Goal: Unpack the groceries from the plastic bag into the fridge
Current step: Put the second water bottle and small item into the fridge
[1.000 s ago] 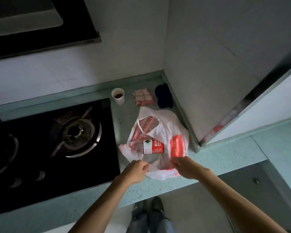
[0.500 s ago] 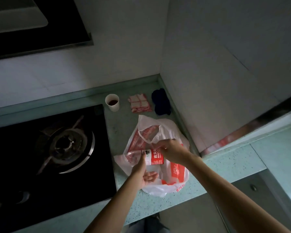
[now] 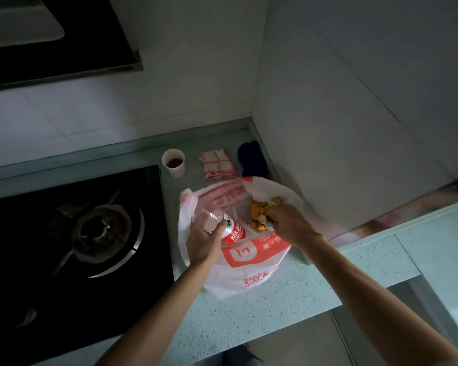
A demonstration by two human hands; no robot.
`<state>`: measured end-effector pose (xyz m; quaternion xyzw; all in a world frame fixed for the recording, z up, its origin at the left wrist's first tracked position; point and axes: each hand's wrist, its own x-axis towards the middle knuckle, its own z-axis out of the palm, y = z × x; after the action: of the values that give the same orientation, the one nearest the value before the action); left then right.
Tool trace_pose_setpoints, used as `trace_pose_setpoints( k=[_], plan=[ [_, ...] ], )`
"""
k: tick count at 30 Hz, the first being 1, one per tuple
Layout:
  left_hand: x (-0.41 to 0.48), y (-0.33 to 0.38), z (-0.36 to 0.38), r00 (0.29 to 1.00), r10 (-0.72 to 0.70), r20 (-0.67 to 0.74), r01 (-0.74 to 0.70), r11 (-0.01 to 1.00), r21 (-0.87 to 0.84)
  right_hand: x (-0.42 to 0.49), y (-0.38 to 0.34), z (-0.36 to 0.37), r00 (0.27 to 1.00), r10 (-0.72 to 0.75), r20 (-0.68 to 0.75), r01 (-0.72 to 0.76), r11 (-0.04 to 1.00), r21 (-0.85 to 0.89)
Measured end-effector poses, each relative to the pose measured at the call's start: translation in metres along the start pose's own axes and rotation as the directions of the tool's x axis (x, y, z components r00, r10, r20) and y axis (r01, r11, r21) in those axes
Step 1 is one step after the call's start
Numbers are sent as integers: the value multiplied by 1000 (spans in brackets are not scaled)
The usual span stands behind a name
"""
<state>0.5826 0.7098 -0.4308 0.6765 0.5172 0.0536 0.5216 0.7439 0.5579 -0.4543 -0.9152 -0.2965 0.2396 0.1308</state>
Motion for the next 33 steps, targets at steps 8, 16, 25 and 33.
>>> trace_pose_setpoints(
  k=[8,16,25,33],
  plan=[
    [0,26,-12,960,238,149,-262,949,176,20,-16,37,995,95,-15,-94,935,-342],
    [-14,25,-11,843,326,428,-317,944,-94,25,-17,32,997,70,34,-72,996,56],
    [-24,47,-17,858,324,398,-246,941,-234,-7,-25,-32,994,110,-20,-96,932,350],
    [-57,61,-21,818,380,431,-225,902,-368,-46,-16,-80,977,208,-57,-155,862,482]
  ],
)
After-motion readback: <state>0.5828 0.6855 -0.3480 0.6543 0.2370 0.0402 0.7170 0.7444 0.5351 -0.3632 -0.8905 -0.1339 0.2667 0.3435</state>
